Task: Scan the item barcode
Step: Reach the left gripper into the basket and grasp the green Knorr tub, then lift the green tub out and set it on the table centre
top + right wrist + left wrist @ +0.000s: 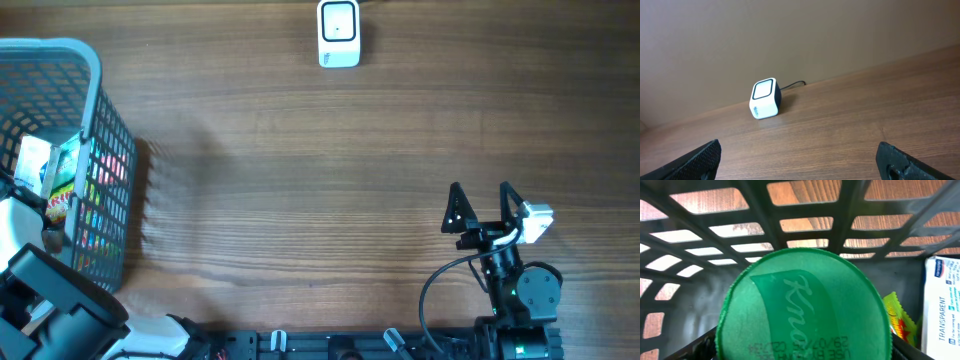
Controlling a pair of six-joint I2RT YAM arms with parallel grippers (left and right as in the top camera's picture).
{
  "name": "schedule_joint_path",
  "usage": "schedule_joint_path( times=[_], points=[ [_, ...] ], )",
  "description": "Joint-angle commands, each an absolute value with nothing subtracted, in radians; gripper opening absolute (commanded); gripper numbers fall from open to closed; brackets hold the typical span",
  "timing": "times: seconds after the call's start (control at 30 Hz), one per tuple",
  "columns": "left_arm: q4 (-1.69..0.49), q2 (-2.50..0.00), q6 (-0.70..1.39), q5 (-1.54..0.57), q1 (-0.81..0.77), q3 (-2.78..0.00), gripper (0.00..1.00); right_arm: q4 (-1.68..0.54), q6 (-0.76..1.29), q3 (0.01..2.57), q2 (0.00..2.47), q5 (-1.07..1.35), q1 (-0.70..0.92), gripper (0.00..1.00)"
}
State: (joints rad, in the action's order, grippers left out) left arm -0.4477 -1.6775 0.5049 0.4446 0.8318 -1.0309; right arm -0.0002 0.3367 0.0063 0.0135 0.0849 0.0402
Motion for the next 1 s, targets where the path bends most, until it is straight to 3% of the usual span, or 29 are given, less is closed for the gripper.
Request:
schedule_joint_path(
  times=[0.0,0.1,0.13,0.17,0.23,0.63,0.67,0.8,0.97],
  points=[
    [-0.441,-1.663,0.5,0.489,0.836,-1.029,0.72,0.002,0.343,0.005,0.007,0.075,0.036,1.0],
    [-0.437,-1.623,0.5,0.491,0.836,-1.029,0.7,0.002,0.343,0.005,0.007,0.075,0.036,1.0],
    [-0.433,-1.613,0.5,0.491,0.836,-1.029,0.75,0.002,0.343,0.005,0.007,0.075,0.036,1.0],
    [-0.429,-1.613,0.501,0.491,0.836,-1.029,0.9,0.002,0.343,0.005,0.007,0.075,0.036,1.0],
    [-0.41,-1.62,0.501,0.49,0.836,-1.028,1.0,0.002,0.343,0.005,0.007,0.075,0.036,1.0],
    [-0.339,-1.707,0.501,0.441,0.863,-1.028,1.0,0.002,0.343,0.005,0.007,0.075,0.036,1.0],
    [-0.328,-1.715,0.501,0.434,0.871,-1.028,0.99,0.002,0.343,0.005,0.007,0.075,0.036,1.0],
    [-0.308,-1.755,0.501,0.368,0.882,-1.028,0.69,0.002,0.343,0.005,0.007,0.075,0.036,1.0],
    [-0.303,-1.748,0.501,0.34,0.882,-1.029,0.62,0.002,0.343,0.005,0.007,0.075,0.036,1.0]
  ],
)
